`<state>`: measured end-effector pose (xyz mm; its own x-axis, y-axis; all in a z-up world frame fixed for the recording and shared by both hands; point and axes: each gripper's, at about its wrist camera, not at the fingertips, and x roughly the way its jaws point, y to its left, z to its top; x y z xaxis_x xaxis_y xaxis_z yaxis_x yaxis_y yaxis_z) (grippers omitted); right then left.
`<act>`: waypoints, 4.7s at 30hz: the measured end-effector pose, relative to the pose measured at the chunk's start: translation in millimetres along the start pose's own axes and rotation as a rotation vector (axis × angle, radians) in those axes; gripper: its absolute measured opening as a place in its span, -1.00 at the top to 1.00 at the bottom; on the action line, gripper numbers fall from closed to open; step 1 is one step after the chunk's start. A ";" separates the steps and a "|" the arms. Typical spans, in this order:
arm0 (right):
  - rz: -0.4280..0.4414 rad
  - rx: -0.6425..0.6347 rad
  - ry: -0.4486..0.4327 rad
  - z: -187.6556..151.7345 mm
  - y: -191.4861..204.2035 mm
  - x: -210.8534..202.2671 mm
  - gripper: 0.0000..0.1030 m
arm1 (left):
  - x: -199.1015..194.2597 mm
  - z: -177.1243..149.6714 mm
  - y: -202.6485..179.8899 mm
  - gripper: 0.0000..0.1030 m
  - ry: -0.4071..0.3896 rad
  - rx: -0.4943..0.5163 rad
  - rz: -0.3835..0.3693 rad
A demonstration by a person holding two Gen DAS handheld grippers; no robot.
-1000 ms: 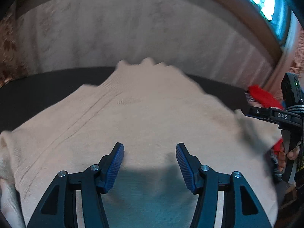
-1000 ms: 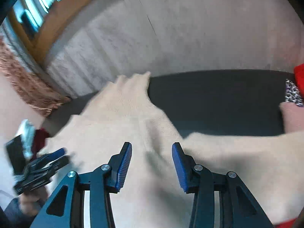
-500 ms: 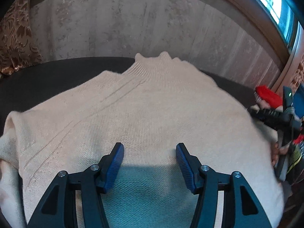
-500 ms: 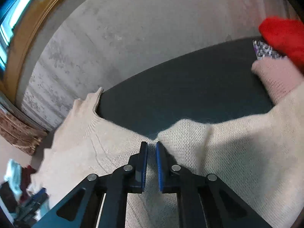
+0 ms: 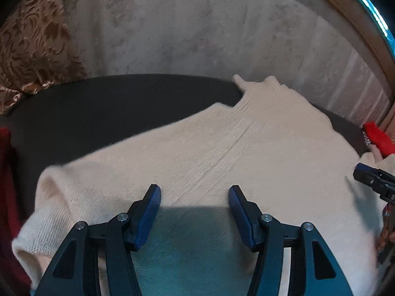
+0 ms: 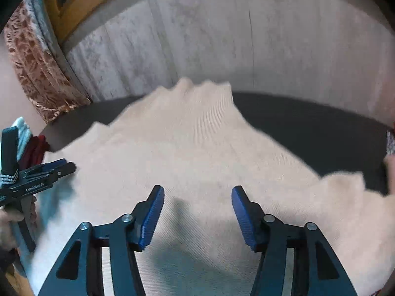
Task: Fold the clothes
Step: 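Move the right gripper back over the sweater toward the collar, then grasp the ribbed turtleneck collar with both grippers, then fold the collar down onto the sweater body and open both grippers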
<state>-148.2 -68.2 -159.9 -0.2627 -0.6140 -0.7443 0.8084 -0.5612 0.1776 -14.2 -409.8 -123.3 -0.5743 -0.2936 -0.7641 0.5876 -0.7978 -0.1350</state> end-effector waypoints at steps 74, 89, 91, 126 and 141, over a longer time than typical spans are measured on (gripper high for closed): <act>0.389 0.128 -0.073 80.0 -15.8 16.7 0.90 | -12.0 91.6 -49.2 0.91 -0.056 0.061 -0.552; 0.289 0.163 0.074 0.6 -37.1 8.6 0.33 | 6.4 11.3 -28.6 0.72 0.124 -0.027 -0.537; 0.318 0.205 0.051 1.4 -43.5 -0.3 0.18 | 5.9 9.5 -18.8 0.71 0.130 -0.113 -0.592; 0.444 0.350 0.040 -15.2 -28.7 -6.4 0.23 | -4.6 7.9 -4.3 0.59 0.104 -0.375 -0.603; 0.525 0.407 -0.020 -22.9 -32.6 11.1 -0.24 | 72.1 62.0 -28.5 0.50 0.226 -0.438 -0.569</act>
<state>-165.5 -44.1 -188.7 0.0994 -0.8710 -0.4812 0.5691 -0.3469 0.7455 -107.7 -440.9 -135.4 -0.7538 0.2541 -0.6060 0.4354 -0.4976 -0.7502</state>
